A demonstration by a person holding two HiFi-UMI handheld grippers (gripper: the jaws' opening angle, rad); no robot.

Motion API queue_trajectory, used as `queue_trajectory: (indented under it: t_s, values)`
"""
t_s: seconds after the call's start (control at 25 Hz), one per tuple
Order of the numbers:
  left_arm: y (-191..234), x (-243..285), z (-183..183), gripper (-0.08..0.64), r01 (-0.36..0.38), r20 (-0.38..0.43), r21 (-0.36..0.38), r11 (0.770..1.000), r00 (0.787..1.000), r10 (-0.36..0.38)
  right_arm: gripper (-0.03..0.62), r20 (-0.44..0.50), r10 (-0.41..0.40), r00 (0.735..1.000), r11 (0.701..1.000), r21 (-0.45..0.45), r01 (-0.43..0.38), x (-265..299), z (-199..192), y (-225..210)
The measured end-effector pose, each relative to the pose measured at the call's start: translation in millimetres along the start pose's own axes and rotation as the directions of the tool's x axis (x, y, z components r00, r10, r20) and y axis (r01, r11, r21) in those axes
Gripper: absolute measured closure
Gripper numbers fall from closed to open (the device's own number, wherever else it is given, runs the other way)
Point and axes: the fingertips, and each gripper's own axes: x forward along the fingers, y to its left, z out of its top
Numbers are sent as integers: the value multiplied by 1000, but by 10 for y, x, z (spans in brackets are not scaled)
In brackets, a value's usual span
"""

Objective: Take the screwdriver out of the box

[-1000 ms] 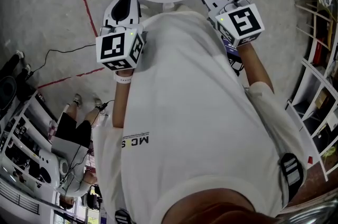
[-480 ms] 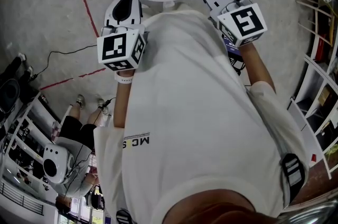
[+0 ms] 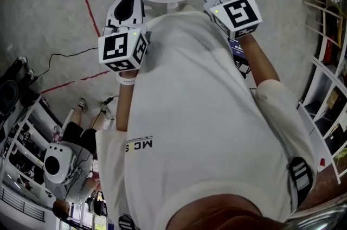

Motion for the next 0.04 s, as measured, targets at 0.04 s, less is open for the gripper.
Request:
queue_trajectory:
  t_s: [0.04]
  values:
    - [-3,12,1,549,-4,0,-5,1000,1000,4,523,-8,9,1000,1000,-2,-9,63,-28,-7]
